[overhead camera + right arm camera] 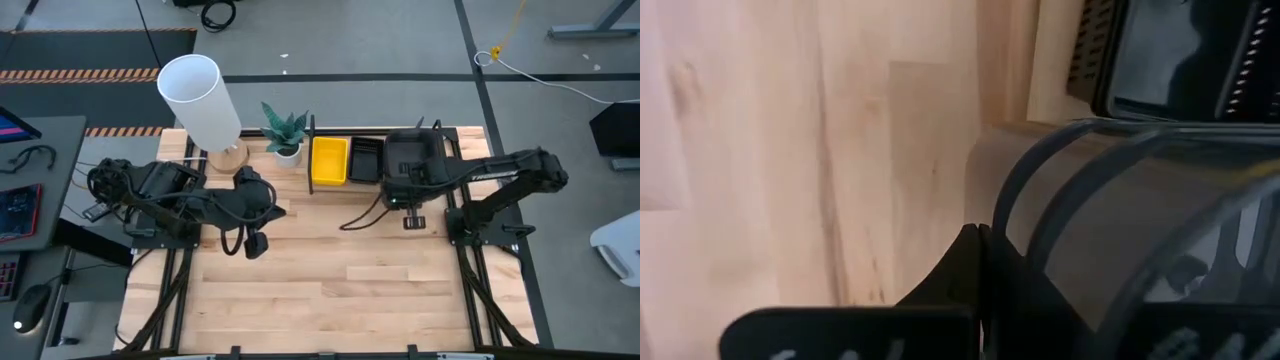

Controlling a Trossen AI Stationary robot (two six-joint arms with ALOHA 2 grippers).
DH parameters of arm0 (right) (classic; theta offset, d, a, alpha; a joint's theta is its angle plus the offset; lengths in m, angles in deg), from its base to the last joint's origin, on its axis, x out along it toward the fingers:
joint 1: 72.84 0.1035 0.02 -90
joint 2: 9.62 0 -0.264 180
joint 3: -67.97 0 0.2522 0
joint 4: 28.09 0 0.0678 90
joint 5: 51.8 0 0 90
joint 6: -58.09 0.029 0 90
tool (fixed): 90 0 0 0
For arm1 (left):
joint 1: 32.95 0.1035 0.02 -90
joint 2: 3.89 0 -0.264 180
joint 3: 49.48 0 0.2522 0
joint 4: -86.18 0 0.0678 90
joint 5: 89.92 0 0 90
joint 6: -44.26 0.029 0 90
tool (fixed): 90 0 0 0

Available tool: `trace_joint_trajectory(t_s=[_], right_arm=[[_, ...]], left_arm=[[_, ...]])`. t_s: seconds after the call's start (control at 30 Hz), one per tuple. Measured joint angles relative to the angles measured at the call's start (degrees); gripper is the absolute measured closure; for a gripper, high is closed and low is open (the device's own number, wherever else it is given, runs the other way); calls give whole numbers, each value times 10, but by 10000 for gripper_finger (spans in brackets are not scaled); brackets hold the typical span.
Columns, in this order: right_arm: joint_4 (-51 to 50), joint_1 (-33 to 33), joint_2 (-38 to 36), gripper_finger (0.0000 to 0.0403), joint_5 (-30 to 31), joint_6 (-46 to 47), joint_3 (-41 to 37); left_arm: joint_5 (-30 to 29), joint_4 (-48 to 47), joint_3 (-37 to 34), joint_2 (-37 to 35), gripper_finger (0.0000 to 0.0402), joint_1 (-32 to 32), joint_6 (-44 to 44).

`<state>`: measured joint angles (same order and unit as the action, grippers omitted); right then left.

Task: Stack baskets on shelf by color
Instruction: Put the stacked transparent black bins on the shelf, then return to Home Position

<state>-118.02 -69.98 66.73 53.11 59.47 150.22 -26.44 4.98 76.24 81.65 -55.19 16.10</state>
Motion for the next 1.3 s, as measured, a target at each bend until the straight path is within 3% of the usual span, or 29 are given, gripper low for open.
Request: trace_joint_trajectory(t_s=[0.17,0.43,0.87,1.13,1.3], right_arm=[[44,-47,8,388,1,-26,-55],[86,-115,13,385,-3,-93,-80],[102,-175,13,286,-56,-110,-96],[86,-176,-21,242,-33,-88,-43],[85,-176,-77,234,-30,-56,-26]], left_arm=[[0,0,0,0,381,1,-6],[0,-1,0,1,384,1,-21],[0,-3,0,1,385,3,-11],[-95,-11,0,-2,382,-7,49],[-111,-35,-7,-3,389,-16,37]])
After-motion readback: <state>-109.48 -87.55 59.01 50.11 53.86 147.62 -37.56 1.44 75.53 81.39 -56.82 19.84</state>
